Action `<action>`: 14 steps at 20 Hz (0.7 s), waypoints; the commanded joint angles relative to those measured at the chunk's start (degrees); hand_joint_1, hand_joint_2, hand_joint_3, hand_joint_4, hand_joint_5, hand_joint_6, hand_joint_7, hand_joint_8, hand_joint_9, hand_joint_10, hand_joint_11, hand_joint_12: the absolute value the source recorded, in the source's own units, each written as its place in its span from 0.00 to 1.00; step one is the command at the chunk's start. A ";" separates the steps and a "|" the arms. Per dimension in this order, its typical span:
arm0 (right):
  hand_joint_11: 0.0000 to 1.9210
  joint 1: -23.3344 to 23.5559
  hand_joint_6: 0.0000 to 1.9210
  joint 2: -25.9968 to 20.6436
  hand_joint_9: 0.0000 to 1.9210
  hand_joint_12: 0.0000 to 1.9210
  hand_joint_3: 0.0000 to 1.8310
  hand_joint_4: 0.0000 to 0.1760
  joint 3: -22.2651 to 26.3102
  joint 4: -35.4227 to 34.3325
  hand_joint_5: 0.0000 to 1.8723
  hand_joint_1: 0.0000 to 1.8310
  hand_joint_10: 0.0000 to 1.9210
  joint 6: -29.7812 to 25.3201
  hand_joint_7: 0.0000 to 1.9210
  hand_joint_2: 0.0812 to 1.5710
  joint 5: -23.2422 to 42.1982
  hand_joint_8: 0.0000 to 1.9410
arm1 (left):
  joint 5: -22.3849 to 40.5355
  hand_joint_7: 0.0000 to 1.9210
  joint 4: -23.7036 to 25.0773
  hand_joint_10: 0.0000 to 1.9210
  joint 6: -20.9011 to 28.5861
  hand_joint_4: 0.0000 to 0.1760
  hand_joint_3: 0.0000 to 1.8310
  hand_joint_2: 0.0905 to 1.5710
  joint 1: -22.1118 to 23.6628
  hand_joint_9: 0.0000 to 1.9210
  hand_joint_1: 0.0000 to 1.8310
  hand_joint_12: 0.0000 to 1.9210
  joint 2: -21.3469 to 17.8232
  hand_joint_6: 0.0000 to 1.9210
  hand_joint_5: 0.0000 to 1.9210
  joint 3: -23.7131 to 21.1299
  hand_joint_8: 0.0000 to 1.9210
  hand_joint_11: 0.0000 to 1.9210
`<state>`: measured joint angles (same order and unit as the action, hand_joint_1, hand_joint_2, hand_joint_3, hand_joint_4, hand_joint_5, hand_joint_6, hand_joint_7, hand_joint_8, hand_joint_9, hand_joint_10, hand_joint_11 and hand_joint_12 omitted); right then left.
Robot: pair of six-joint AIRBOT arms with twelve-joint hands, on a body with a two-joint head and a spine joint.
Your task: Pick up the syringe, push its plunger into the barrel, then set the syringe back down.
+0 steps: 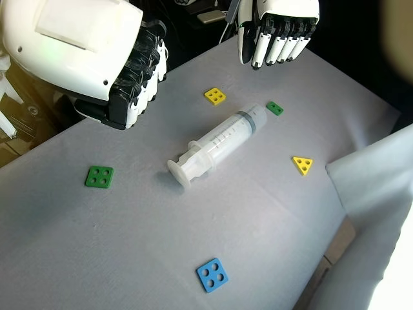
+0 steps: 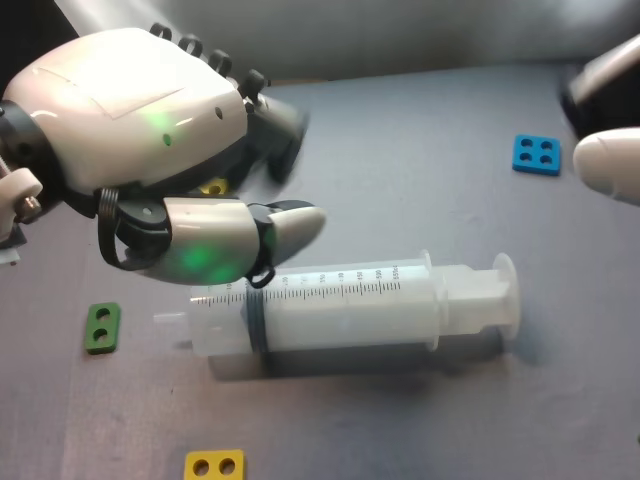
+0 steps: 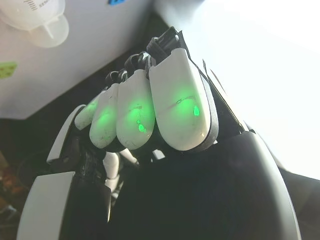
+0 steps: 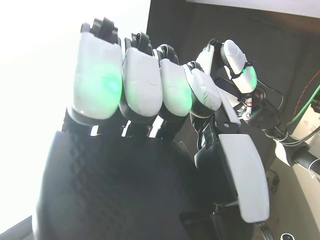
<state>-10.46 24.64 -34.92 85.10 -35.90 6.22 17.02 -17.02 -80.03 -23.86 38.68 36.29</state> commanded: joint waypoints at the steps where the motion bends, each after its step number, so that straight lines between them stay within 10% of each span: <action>1: 0.00 0.63 0.00 0.00 0.00 0.00 0.04 0.00 0.18 -1.19 0.04 0.00 0.00 -0.14 0.01 0.78 0.68 0.00 | 6.22 0.02 0.54 0.00 -0.04 0.00 0.02 0.85 0.66 0.01 0.00 0.05 -0.12 0.00 0.03 0.09 0.00 0.00; 14: 0.00 0.61 0.00 -0.04 0.01 0.00 0.01 0.00 0.33 -1.20 0.06 0.00 0.00 -3.39 0.03 0.80 -1.03 0.00 | 5.58 0.01 -2.80 0.00 -1.65 0.00 0.01 0.85 1.88 0.01 0.00 0.01 -1.79 0.00 0.03 -2.25 0.00 0.02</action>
<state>-10.46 24.64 -34.79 84.90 -38.85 5.13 16.03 -20.47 -81.82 -22.79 36.91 34.17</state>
